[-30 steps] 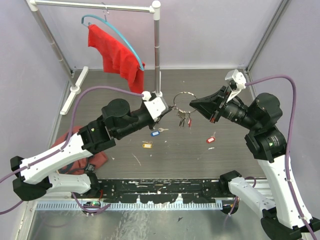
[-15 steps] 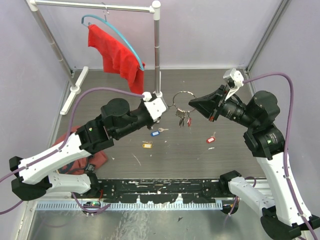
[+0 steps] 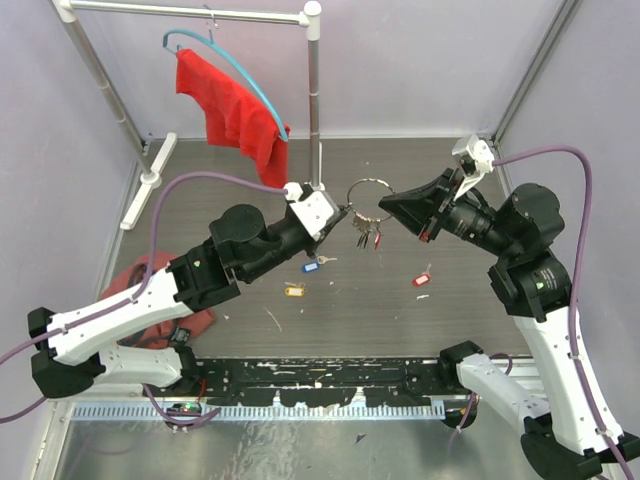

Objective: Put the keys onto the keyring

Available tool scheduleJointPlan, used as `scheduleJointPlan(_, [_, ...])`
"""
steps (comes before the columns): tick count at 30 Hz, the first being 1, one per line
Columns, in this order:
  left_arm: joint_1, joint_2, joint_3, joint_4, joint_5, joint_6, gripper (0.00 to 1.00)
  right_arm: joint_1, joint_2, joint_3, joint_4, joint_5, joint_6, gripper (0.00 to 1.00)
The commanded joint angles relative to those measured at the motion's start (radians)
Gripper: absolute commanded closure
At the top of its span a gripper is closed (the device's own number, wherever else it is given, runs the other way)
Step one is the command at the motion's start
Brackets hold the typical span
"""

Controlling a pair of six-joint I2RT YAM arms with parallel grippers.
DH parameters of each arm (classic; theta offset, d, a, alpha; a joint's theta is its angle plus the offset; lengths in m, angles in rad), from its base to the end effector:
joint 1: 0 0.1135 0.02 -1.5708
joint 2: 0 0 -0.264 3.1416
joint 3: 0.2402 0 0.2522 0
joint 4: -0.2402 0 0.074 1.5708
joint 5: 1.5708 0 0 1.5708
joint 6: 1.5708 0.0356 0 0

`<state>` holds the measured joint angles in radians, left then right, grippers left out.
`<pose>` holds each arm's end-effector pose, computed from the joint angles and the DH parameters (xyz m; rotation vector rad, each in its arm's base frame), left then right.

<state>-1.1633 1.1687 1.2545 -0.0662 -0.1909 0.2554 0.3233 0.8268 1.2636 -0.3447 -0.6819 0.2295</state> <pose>0.1110 -0.2402 0.4393 0.9075 1.2928 -0.5678 0.1247 0.0654 0.4751 -0.6389 1.4387 0.9398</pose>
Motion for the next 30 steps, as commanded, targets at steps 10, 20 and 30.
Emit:
scheduleJointPlan(10, [-0.033,0.025,-0.013,0.135,-0.018,-0.029,0.79,-0.003,-0.028,-0.002,0.069,0.005,0.019,0.95])
scheduleJointPlan(20, [-0.041,-0.013,-0.041,0.103,-0.051,-0.03,0.72,-0.003,-0.043,0.002,0.056,0.051,0.009,0.96])
scheduleJointPlan(30, [-0.063,-0.04,-0.059,0.067,-0.054,-0.047,0.63,-0.003,-0.048,0.0,0.052,0.096,0.002,0.96])
